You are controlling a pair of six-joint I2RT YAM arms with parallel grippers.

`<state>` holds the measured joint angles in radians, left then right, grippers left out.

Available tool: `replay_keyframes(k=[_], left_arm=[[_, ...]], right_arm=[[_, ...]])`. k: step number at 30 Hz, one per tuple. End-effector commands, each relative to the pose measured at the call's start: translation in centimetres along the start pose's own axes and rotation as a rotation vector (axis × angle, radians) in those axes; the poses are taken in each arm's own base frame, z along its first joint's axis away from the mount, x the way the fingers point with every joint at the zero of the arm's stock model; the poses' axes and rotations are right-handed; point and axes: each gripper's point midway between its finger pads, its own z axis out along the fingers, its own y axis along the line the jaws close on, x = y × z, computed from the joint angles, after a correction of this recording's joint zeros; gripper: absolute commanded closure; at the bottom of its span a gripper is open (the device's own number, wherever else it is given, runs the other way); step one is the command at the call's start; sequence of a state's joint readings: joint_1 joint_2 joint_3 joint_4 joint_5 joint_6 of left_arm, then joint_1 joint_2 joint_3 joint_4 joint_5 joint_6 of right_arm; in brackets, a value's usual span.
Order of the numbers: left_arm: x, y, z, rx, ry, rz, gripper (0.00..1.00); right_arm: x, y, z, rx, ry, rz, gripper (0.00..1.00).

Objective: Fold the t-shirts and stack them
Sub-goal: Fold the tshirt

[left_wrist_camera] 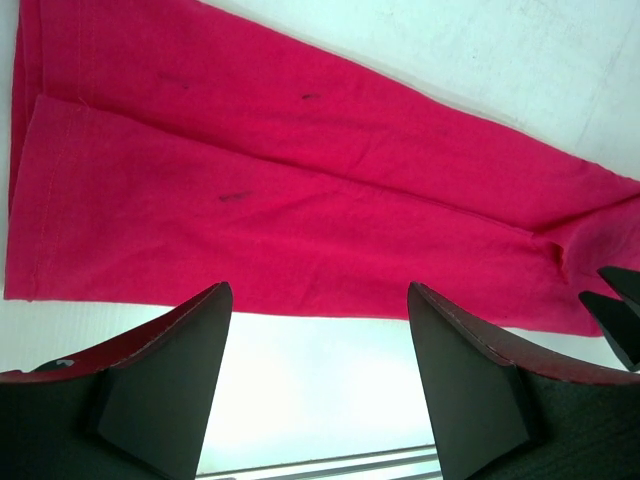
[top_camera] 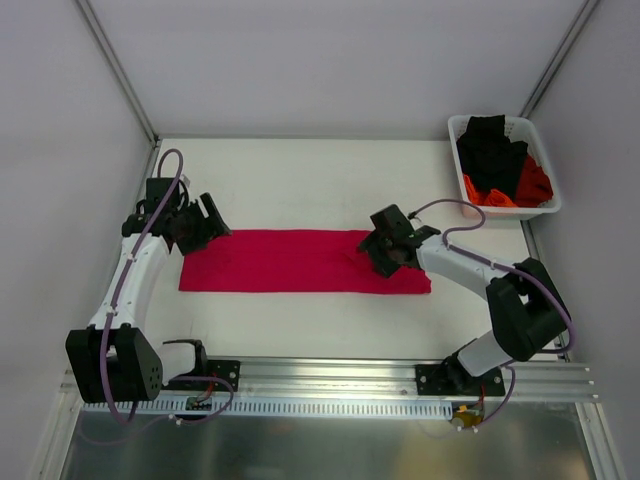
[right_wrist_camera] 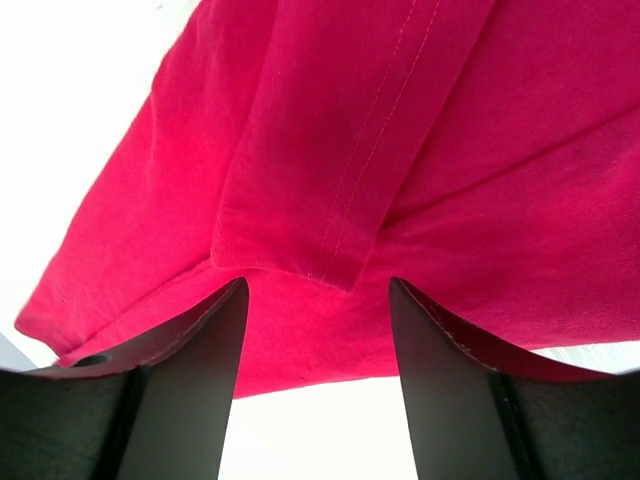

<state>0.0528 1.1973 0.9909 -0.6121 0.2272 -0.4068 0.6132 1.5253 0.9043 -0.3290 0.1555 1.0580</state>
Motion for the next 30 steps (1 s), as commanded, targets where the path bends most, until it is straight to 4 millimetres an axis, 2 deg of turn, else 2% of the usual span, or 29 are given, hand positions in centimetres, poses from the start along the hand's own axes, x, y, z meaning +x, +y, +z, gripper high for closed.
replay_keyframes(k=[1, 6, 14, 20, 24, 26, 27, 30], left_arm=[[0.9, -0.1, -0.3, 0.010, 0.015, 0.006, 0.28], [0.7, 0.0, -0.4, 0.006, 0.006, 0.015, 0.28], [0.6, -0.2, -0.4, 0.011, 0.012, 0.019, 0.28], [0.6, 0.1, 0.0, 0.002, 0.019, 0.023, 0.28], [0.5, 0.3, 0.0, -0.008, 0.014, 0.026, 0.28], [0.6, 0.3, 0.0, -0.007, 0.018, 0.026, 0.28], [0.5, 0.3, 0.0, -0.009, 0.017, 0.025, 0.28], [0.5, 0.4, 0.1, -0.014, 0.017, 0.026, 0.28]], right_arm=[[-1.2, 0.6, -0.1, 0.018, -0.069, 0.069, 0.39], [-0.7, 0.7, 0.4, 0.025, -0.057, 0.079, 0.44], [0.2, 1.2, -0.1, 0.009, -0.033, 0.099, 0.44], [0.6, 1.5, 0.7, 0.017, -0.028, 0.090, 0.45], [0.6, 1.2, 1.1, 0.034, -0.035, 0.081, 0.63], [0.6, 1.0, 1.3, 0.041, -0.039, 0.072, 0.68], [0.5, 1.2, 1.3, 0.039, -0.043, 0.069, 0.75], [0.6, 1.4, 1.6, 0.045, -0.033, 0.047, 0.85]])
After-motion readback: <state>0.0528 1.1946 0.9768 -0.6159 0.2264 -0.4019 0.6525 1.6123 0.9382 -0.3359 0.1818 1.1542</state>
